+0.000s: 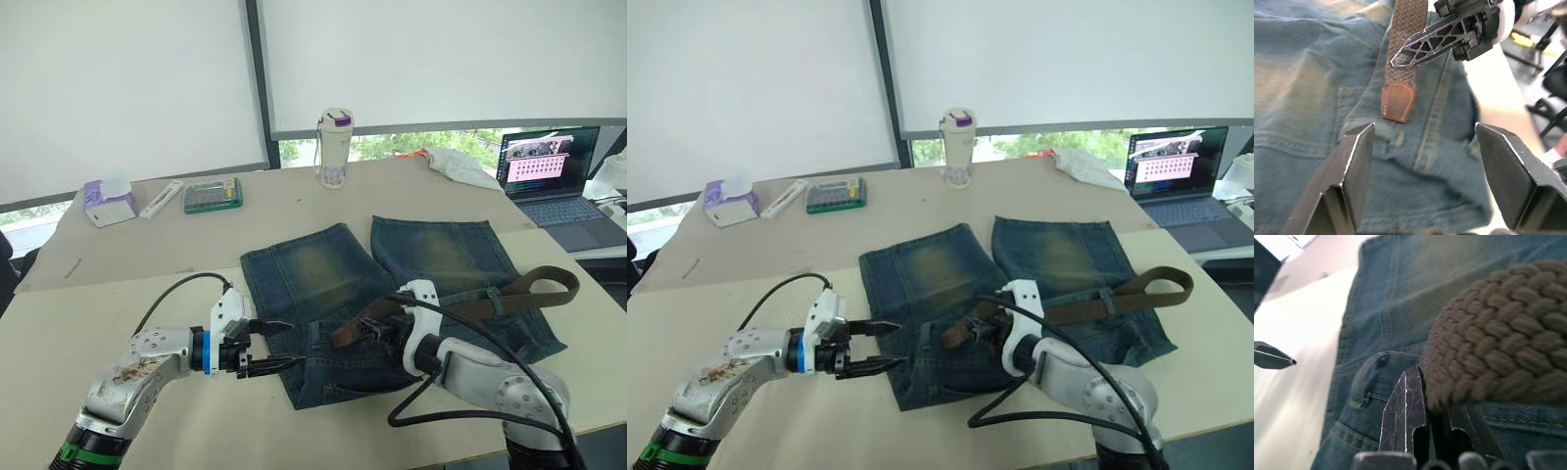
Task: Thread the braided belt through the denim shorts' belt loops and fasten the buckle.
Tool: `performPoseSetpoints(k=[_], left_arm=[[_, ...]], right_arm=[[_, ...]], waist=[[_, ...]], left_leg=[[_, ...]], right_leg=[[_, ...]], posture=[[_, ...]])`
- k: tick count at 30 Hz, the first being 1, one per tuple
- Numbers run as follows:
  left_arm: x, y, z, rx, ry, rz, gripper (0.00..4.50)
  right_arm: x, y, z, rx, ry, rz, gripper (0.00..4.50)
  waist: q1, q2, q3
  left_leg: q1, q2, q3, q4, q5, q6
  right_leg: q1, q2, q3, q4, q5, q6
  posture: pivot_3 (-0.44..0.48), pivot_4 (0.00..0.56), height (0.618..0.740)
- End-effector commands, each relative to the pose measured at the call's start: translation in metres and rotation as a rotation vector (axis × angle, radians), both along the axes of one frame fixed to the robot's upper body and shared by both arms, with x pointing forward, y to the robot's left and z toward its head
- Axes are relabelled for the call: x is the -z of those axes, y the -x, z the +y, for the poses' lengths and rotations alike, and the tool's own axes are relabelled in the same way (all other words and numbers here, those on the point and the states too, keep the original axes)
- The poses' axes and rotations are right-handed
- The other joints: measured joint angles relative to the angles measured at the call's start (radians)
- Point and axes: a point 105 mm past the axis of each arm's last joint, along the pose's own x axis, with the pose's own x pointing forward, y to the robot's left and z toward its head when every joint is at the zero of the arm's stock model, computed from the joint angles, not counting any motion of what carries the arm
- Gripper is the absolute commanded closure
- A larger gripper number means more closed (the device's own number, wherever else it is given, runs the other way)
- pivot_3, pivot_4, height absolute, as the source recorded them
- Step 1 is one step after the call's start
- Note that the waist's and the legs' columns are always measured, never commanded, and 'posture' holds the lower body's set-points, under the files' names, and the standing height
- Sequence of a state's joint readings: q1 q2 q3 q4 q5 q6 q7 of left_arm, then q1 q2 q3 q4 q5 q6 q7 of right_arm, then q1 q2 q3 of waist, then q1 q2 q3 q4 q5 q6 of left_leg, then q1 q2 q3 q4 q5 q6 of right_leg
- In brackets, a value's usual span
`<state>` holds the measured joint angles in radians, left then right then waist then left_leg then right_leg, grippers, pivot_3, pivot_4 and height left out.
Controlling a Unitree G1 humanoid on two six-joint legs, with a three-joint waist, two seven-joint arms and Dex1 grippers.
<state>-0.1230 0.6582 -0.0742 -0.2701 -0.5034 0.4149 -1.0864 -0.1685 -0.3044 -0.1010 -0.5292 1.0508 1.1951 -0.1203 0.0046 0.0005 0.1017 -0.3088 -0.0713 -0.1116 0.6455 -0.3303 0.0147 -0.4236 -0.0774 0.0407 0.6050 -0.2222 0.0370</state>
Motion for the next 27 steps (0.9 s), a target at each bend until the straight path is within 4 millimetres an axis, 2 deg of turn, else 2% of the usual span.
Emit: performPoseSetpoints(k=[1,8,14,19,27], left_arm=[[0.001,0.001,0.001,0.020,-0.017,-0.050,1.05],[0.019,0.002,0.008,-0.005,-0.056,-0.023,1.05],[0.029,0.000,0.011,-0.038,-0.080,0.005,1.05],[0.036,0.002,0.006,-0.024,-0.097,0.015,1.05],[0.049,0.011,-0.011,0.010,-0.100,0.072,1.05]], right_arm=[[-0.007,-0.006,0.004,0.009,-0.014,-0.043,4.50],[-0.002,-0.018,0.021,-0.020,-0.040,-0.017,4.50],[0.003,-0.020,0.035,-0.083,-0.041,0.010,4.50],[-0.011,-0.020,0.047,-0.146,-0.117,-0.015,4.50],[-0.011,-0.025,0.053,-0.162,-0.095,-0.016,4.50]], waist=[[-0.003,0.000,0.000],[-0.019,0.000,0.000],[-0.022,0.000,0.000],[-0.024,0.000,0.000],[-0.018,0.000,0.000]], left_leg=[[0.000,0.000,0.000,0.000,0.000,0.000],[0.001,0.001,0.000,0.000,-0.002,0.004],[0.003,0.001,0.000,-0.001,-0.002,0.004],[0.003,0.001,0.000,-0.001,-0.002,0.004],[0.002,0.000,0.000,-0.002,-0.002,0.004]], right_leg=[[0.000,0.000,0.000,0.000,0.000,0.000],[-0.001,0.000,0.000,0.002,0.000,0.000],[-0.001,0.001,0.000,0.003,0.000,0.000],[-0.001,0.001,0.001,0.004,0.000,0.000],[-0.001,0.000,0.001,0.004,0.000,0.000]], posture=[[0.000,0.150,0.740],[0.000,0.150,0.740],[0.000,0.150,0.740],[0.000,0.150,0.740],[0.000,0.150,0.740]])
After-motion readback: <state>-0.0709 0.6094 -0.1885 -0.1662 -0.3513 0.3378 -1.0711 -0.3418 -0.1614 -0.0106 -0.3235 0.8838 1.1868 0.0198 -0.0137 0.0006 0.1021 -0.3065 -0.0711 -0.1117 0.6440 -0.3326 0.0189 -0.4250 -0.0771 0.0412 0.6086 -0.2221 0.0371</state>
